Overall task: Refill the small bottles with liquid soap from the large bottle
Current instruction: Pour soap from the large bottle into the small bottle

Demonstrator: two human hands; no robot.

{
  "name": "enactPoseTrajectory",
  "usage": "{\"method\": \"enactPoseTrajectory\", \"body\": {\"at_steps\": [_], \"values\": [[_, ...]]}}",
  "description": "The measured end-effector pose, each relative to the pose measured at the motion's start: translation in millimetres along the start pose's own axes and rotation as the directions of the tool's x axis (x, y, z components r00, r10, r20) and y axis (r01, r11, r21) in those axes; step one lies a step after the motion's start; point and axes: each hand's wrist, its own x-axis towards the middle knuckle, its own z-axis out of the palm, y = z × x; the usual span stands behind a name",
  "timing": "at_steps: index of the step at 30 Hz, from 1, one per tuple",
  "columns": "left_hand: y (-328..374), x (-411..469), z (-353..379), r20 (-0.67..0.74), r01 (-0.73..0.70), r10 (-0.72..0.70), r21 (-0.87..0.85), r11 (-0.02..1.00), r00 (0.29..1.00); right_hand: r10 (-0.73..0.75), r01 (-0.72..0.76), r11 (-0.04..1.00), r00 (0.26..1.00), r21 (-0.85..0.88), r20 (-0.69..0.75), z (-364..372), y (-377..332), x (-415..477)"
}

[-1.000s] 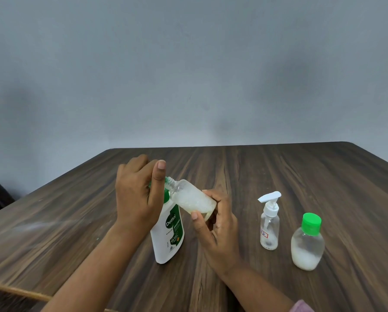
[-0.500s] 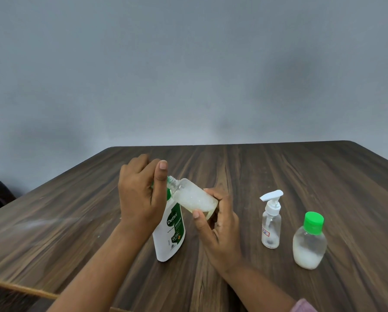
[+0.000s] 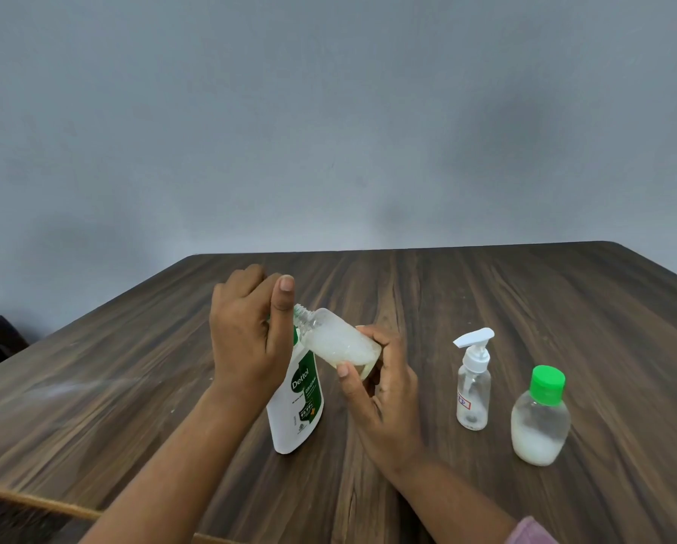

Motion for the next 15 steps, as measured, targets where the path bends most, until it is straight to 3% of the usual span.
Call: {"method": "enactPoseTrajectory", "body": {"at_steps": [10,15], "values": [[-0.5,14.5,-6.1,0.081,-0.044,0.044,0.006,0.999,0.996,0.007,-0.007,1.000,1.000,-0.024,0.012,1.2,2.5,-1.2],[2.1,4.3,-1.9,0.030,-0.021,0.021,0.004,1.000,0.999,0.004,-0.004,1.000,1.000,-0.007,0.009,0.7,1.8,-1.1]]}}
